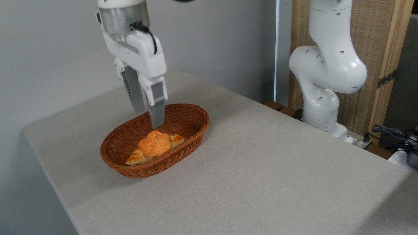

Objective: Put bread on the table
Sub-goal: 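Lower the open gripper down into the wicker basket over the orange bun, then close the gripper fingers around the orange bun in the basket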

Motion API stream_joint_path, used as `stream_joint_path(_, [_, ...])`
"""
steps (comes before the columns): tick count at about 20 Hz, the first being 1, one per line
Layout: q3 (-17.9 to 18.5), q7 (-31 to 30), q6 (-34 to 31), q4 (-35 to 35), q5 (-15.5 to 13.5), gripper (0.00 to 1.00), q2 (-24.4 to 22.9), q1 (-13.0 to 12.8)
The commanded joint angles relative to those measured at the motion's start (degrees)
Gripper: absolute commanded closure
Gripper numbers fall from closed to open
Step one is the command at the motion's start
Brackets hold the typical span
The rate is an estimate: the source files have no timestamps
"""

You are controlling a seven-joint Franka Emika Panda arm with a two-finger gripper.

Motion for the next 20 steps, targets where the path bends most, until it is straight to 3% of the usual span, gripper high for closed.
stream_joint_path(1, [-2.0, -0.4, 11.8, -12.9, -0.7, 0.00, -5.5, -0.3])
stream_joint_path(4, [-1.8, -0.5, 19.8, -21.1, -2.0, 0.00, -9.0, -2.5])
stream_joint_path(7, [-1.8, -0.5, 27.6, -25.9, -7.9, 0.00, -9.2, -3.8])
stream_joint_path(8, [-1.8, -0.5, 30.1, -27.3, -8.2, 0.00, -9.1, -4.5])
stream_joint_path(13, [-1.5, 0.2, 32.9, -29.6, -7.7, 0.00, -9.1, -5.6])
stream_joint_path(16, [-1.1, 1.2, 33.0, -29.5, -4.2, 0.00, -9.2, -5.6])
stream_joint_path(20, [-1.1, 1.2, 33.0, -29.5, -3.0, 0.00, -9.2, -5.7])
